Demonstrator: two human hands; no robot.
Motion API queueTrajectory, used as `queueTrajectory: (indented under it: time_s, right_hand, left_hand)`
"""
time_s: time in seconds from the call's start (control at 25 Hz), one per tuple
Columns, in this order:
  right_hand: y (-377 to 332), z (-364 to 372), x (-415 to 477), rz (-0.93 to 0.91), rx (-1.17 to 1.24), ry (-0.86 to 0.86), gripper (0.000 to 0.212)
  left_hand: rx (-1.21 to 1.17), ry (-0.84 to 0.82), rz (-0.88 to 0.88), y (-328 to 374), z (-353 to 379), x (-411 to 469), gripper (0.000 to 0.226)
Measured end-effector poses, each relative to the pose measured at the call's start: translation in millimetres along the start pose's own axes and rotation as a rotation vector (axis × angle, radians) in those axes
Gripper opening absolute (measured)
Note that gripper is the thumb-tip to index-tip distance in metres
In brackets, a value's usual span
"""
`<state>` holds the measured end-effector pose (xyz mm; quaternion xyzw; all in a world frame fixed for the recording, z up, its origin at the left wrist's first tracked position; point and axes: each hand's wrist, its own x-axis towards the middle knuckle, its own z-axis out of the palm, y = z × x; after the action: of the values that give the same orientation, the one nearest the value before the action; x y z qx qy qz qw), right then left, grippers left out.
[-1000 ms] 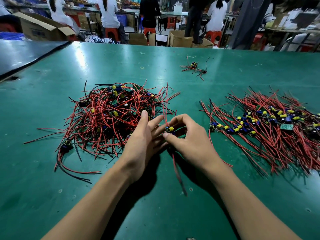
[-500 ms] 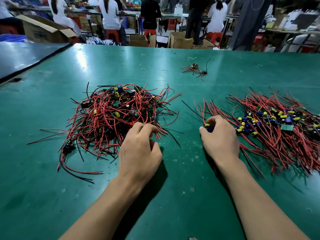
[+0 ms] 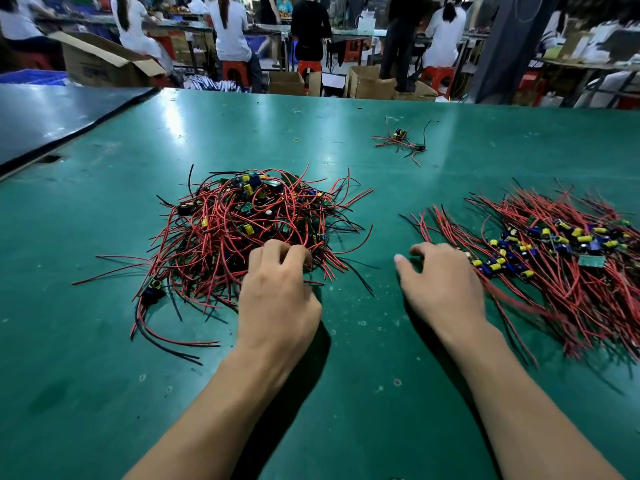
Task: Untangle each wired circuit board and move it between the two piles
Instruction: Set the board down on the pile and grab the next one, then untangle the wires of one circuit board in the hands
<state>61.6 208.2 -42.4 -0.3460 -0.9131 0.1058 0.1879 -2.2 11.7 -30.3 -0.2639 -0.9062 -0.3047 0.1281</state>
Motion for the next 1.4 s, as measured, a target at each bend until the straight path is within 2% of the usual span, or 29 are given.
queueTrajectory:
  time_s: [0.12, 0.32, 0.44, 0.52, 0.6, 0.72, 0.8, 0.88, 1.0, 1.08, 1.16, 1.24, 1.32, 1.4]
  right_hand:
    - [6, -6, 2, 0.025, -0.004, -0.006, 0.041]
    - [-19, -3, -10, -0.187, 0.438, -0.154, 0.020]
    - [-29, -2, -17, -0.317, 0.530, -0.374, 0.035]
    - [-30, -2, -18, -0.338, 0.547, -0.456, 0.037]
    - [-29, -2, -18, -0.324, 0.566, -0.438, 0.030]
    - [-29, 0, -19, -0.330, 0.576, -0.343, 0.017]
    - [-29, -2, -16, -0.239, 0.705, -0.287, 0.011]
    - [-29, -4, -10, -0.077, 0.977, -0.226, 0.010]
    - [-26, -16, -3, 0.230, 1.510, -0.265, 0.026]
    - [-24, -21, -3, 0.293, 1.616, -0.429, 0.025]
    - [-26, -17, -8, 0.208, 1.537, -0.614, 0.021]
    - [-30, -10, -13, 0.094, 1.402, -0.730, 0.018]
    - [-32, -7, -16, 0.020, 1.262, -0.742, 0.012]
    - [-31, -6, -16, -0.017, 1.204, -0.702, 0.014]
  left_hand:
    - [-0.251, 0.033, 0.078, 5, 3, -2, 0.027]
    - [-0.460, 0.068, 0.246, 13, 10, -6, 0.025]
    - [-0.594, 0.108, 0.133, 12, 13, -5, 0.029]
    - [-0.692, 0.058, 0.001, 7, 15, -2, 0.031]
    - [-0.773, 0.035, -0.089, 4, 17, 0, 0.034]
    - [-0.738, 0.171, -0.062, 5, 13, 0, 0.033]
    - [-0.615, 0.286, 0.026, 5, 11, -1, 0.028]
    - [-0.591, 0.323, -0.003, 3, 13, 0, 0.026]
    - [-0.752, 0.169, -0.227, 4, 16, 3, 0.014]
    - [-0.845, 0.039, -0.278, 6, 16, 4, 0.007]
    - [-0.966, -0.065, -0.300, 7, 16, 6, 0.013]
    - [-1.134, -0.196, -0.335, 8, 17, 6, 0.022]
    - [-1.174, -0.305, -0.331, 7, 18, 6, 0.026]
    - [-1.184, -0.314, -0.315, 7, 20, 7, 0.021]
